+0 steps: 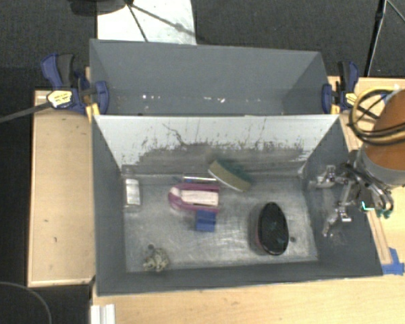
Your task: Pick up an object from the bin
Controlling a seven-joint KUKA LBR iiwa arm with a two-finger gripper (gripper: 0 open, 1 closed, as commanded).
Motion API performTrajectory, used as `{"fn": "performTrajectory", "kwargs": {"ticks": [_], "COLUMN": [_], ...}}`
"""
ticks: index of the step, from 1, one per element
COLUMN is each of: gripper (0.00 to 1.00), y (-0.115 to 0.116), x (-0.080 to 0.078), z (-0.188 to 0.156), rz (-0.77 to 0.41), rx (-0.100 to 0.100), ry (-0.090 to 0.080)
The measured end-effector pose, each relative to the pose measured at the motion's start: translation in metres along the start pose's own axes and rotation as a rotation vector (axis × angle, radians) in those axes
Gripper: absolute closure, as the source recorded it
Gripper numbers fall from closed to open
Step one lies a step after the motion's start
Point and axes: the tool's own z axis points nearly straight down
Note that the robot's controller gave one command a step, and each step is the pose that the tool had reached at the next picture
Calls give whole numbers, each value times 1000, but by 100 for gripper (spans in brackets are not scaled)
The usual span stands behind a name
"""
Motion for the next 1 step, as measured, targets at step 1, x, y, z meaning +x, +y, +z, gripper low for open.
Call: {"fn": "performTrajectory", "kwargs": {"ticks": [1], "gripper": [0], "y": [68], "x": [-18], "z": [90], "rz": [-172], "rx": [3], "ry": [-12]}}
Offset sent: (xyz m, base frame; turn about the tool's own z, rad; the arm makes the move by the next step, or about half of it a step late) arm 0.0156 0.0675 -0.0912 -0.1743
